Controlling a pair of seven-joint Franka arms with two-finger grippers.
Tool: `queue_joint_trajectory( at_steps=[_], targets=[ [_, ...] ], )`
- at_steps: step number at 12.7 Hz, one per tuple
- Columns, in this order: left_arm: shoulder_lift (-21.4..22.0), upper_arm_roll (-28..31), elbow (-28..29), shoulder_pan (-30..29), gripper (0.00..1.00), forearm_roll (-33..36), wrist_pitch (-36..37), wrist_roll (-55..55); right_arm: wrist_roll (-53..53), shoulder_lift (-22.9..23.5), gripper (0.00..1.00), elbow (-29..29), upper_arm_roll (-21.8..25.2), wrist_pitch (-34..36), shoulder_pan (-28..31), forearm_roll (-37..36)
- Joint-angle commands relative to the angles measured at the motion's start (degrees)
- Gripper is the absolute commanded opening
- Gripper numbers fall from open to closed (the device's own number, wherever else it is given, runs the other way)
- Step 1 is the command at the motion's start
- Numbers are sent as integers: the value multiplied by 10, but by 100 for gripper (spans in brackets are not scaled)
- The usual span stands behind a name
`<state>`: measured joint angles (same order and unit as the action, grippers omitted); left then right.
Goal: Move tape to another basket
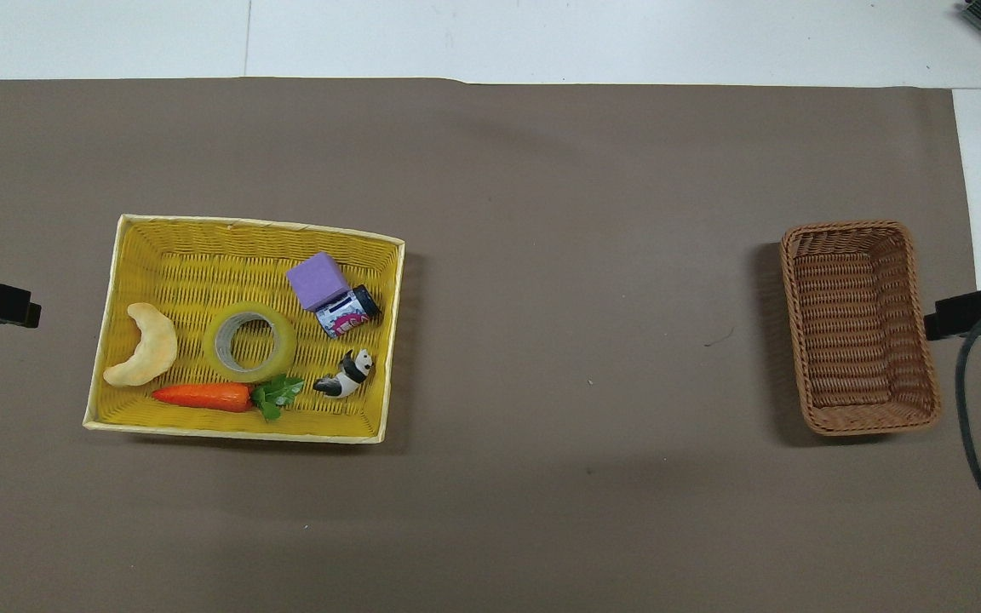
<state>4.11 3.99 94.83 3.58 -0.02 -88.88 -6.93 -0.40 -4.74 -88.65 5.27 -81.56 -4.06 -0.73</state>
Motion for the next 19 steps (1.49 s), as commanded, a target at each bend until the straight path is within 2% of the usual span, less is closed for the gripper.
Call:
queue_joint_trajectory(
  at_steps=[1, 19],
  targets=[
    [17, -4, 18, -6, 100, -1, -4, -9, -14, 5, 100, 10, -2, 11, 8, 11],
    [22, -4, 28, -2, 100, -1, -3, -5, -14, 5, 100, 10, -2, 11, 8, 11]
  ],
)
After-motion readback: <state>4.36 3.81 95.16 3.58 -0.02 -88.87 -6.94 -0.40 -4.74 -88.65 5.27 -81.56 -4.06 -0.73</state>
